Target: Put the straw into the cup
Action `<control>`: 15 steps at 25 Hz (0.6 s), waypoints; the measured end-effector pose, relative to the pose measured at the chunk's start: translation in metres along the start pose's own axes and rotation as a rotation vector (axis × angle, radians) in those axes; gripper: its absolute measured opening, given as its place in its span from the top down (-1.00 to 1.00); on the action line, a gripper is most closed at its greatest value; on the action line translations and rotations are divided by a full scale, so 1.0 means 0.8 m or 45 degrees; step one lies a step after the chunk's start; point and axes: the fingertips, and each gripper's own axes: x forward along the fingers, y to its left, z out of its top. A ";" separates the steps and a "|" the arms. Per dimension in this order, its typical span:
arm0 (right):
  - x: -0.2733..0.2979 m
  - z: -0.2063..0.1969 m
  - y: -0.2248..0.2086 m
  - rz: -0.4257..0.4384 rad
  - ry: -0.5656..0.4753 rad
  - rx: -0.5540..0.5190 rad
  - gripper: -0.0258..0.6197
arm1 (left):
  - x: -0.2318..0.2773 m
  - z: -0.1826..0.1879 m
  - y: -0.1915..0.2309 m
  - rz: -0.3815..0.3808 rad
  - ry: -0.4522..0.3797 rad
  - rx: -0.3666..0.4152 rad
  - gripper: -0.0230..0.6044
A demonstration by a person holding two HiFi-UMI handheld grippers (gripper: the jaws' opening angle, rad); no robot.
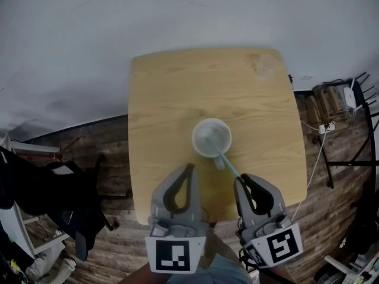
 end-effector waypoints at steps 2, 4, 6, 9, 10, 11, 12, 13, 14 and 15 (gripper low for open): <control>0.003 -0.004 0.001 -0.003 0.004 0.011 0.77 | -0.002 -0.001 0.002 0.004 -0.004 -0.005 0.87; 0.006 -0.006 0.003 -0.002 0.008 0.015 0.71 | -0.004 -0.001 0.006 0.010 -0.007 -0.004 0.87; 0.008 -0.006 0.004 -0.004 0.004 0.011 0.68 | -0.006 -0.001 0.010 0.016 -0.007 -0.001 0.87; 0.008 -0.001 0.005 -0.009 -0.002 -0.002 0.68 | -0.008 0.002 0.012 0.020 -0.013 -0.001 0.87; 0.007 0.002 0.005 -0.012 -0.010 -0.007 0.68 | -0.010 0.004 0.012 0.020 -0.014 0.001 0.87; 0.005 0.007 0.006 -0.016 -0.023 -0.011 0.68 | -0.012 0.007 0.011 0.019 -0.020 0.001 0.87; 0.002 0.012 0.006 -0.021 -0.041 -0.012 0.68 | -0.015 0.012 0.009 0.017 -0.031 0.004 0.87; -0.001 0.019 0.008 -0.025 -0.060 -0.014 0.68 | -0.017 0.017 0.007 0.014 -0.046 0.009 0.87; -0.005 0.026 0.009 -0.028 -0.078 -0.019 0.68 | -0.020 0.024 0.004 0.010 -0.063 0.014 0.87; -0.010 0.034 0.011 -0.028 -0.098 -0.026 0.68 | -0.024 0.031 0.001 0.007 -0.082 0.017 0.87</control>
